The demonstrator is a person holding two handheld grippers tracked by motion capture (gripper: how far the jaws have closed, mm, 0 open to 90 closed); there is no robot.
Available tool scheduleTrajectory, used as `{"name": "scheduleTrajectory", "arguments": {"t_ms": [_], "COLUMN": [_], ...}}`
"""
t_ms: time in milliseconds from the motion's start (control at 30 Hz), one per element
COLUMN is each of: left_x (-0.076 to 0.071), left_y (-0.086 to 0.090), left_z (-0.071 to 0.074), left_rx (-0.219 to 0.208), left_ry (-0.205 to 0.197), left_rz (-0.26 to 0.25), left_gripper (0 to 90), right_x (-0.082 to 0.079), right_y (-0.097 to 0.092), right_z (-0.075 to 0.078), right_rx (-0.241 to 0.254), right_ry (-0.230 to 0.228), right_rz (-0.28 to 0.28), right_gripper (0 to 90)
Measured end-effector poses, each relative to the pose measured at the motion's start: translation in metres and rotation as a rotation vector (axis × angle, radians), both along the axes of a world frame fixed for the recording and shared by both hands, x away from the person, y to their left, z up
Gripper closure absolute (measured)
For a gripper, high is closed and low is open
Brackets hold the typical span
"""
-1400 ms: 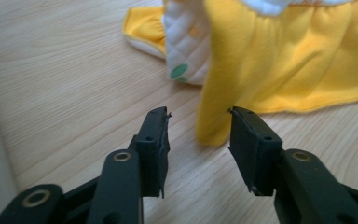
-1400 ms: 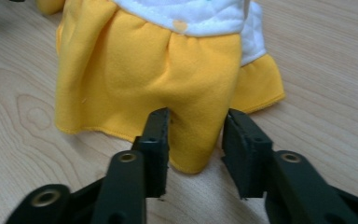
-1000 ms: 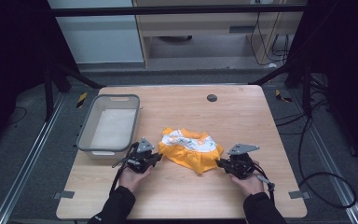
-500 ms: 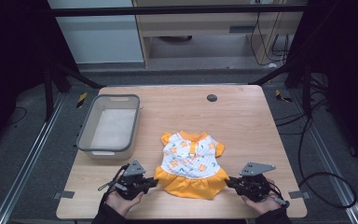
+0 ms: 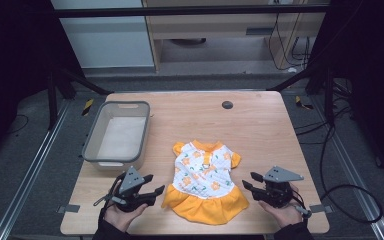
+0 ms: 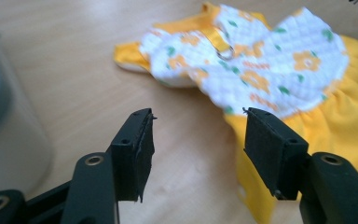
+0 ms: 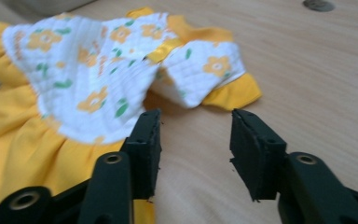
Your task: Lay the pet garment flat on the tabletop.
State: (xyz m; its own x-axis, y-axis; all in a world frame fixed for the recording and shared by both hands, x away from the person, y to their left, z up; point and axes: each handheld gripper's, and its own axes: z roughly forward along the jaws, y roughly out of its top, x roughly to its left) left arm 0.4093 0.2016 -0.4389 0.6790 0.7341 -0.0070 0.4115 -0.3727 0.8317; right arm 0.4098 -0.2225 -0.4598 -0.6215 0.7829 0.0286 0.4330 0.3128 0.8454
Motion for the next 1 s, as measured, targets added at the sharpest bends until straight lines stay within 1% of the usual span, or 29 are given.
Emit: {"name": "scheduleTrajectory", "arguments": {"t_ms": [67,133,167,200,233,267,333,367,400,433,467,500,533,567,633,667,700,767,800,833,900,933,1000], "left_x": [0.010,0.021,0.027,0.033,0.039,0.045,0.058,0.065,0.072,0.079,0.086,0.093,0.100,0.109,0.119,0.124,0.129,0.136,0.140,0.143,0.150,0.152,0.156], "left_y": [-0.001,-0.003,-0.005,-0.007,-0.009,-0.012,-0.018,-0.021,-0.024,-0.027,-0.030,-0.033,-0.036,-0.039,-0.043,-0.045,-0.047,-0.051,-0.053,-0.054,-0.055,-0.056,-0.058], "left_z": [0.006,0.010,0.011,0.012,0.014,0.015,0.018,0.019,0.020,0.020,0.019,0.018,0.016,0.013,0.008,0.004,0.000,-0.008,-0.012,-0.016,-0.024,-0.028,-0.036], "left_rx": [0.016,0.032,0.032,0.031,0.038,0.048,0.059,0.076,0.090,0.090,0.091,0.094,0.092,0.092,0.080,0.078,0.088,0.099,0.107,0.117,0.119,0.121,0.132], "left_ry": [-0.018,-0.034,-0.033,-0.035,-0.037,-0.038,-0.039,-0.042,-0.048,-0.049,-0.043,-0.042,-0.038,-0.026,0.001,0.010,0.017,0.032,0.037,0.043,0.066,0.072,0.097], "left_rz": [0.012,0.029,0.037,0.041,0.049,0.056,0.065,0.073,0.081,0.087,0.089,0.098,0.108,0.111,0.126,0.131,0.132,0.135,0.141,0.151,0.155,0.160,0.156], "left_gripper": [41.9,42.8,43.2,43.7,44.3,44.3,44.9,46.2,46.2,48.0,48.0,48.3,48.8,49.0,49.5,49.9,50.3,50.6,50.6,50.6,50.5,50.3,49.7], "right_x": [0.008,0.015,0.019,0.023,0.032,0.032,0.042,0.051,0.051,0.061,0.061,0.066,0.071,0.075,0.083,0.087,0.090,0.095,0.097,0.099,0.103,0.106,0.109], "right_y": [-0.002,-0.004,-0.004,-0.004,-0.004,-0.004,-0.003,-0.001,-0.001,0.002,0.002,0.004,0.007,0.010,0.016,0.019,0.022,0.027,0.028,0.029,0.029,0.028,0.028], "right_z": [0.001,0.003,0.004,0.005,0.007,0.007,0.008,0.009,0.009,0.009,0.009,0.009,0.008,0.007,0.002,-0.001,-0.005,-0.012,-0.015,-0.018,-0.023,-0.026,-0.031], "right_rx": [0.012,0.023,0.024,0.034,0.038,0.038,0.037,0.046,0.046,0.054,0.054,0.055,0.055,0.052,0.045,0.034,0.017,-0.014,-0.021,-0.032,-0.040,-0.047,-0.064], "right_ry": [-0.027,-0.042,-0.049,-0.041,-0.044,-0.044,-0.041,-0.034,-0.034,-0.026,-0.026,-0.025,-0.020,-0.016,-0.007,0.001,0.012,0.027,0.041,0.044,0.067,0.070,0.086], "right_rz": [-0.039,-0.068,-0.081,-0.088,-0.104,-0.104,-0.117,-0.135,-0.135,-0.141,-0.141,-0.145,-0.147,-0.148,-0.147,-0.145,-0.145,-0.139,-0.138,-0.140,-0.148,-0.149,-0.150], "right_gripper": [47.4,45.8,45.8,45.3,43.7,43.7,43.3,43.3,43.3,44.1,44.1,44.4,44.8,44.9,45.6,45.9,46.3,47.7,48.0,48.5,49.2,49.9,51.1]}}
